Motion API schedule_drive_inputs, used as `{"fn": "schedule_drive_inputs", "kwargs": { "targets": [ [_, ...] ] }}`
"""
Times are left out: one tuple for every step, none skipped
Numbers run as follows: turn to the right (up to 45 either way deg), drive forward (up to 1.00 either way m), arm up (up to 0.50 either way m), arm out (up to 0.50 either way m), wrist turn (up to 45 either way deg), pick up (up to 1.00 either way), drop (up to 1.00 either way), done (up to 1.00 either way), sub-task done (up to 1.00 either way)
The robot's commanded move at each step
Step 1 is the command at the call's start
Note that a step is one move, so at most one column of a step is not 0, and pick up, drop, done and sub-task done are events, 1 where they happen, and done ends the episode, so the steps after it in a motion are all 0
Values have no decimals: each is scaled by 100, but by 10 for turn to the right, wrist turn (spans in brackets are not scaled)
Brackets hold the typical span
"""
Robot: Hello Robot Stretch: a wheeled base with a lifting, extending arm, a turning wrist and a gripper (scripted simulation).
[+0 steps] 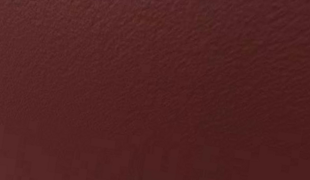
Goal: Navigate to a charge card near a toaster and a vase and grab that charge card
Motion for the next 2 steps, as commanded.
{"fn": "schedule_drive_inputs", "kwargs": {
  "targets": [
    [0,0,0,0,0,100,0,0,0],
    [0,0,10,0,0,0,0,0,0]
  ]
}}
